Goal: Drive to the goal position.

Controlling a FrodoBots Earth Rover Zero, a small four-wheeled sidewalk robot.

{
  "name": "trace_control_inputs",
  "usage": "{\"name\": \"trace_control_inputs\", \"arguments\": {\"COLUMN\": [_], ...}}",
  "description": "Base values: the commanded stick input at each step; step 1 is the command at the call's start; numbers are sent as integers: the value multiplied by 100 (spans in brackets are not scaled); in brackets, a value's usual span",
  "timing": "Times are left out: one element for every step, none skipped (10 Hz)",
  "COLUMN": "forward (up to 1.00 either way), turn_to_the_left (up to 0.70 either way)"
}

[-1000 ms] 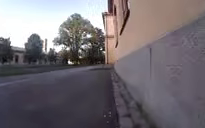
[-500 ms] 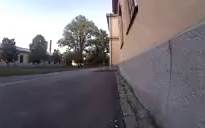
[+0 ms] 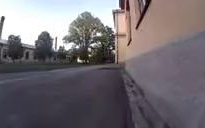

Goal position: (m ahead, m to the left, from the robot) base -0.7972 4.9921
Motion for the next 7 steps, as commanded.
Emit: {"name": "trace_control_inputs", "arguments": {"forward": [70, 70, 70, 70, 70, 70, 70], "turn_to_the_left": [27, 27, 27, 27, 27, 27, 27]}}
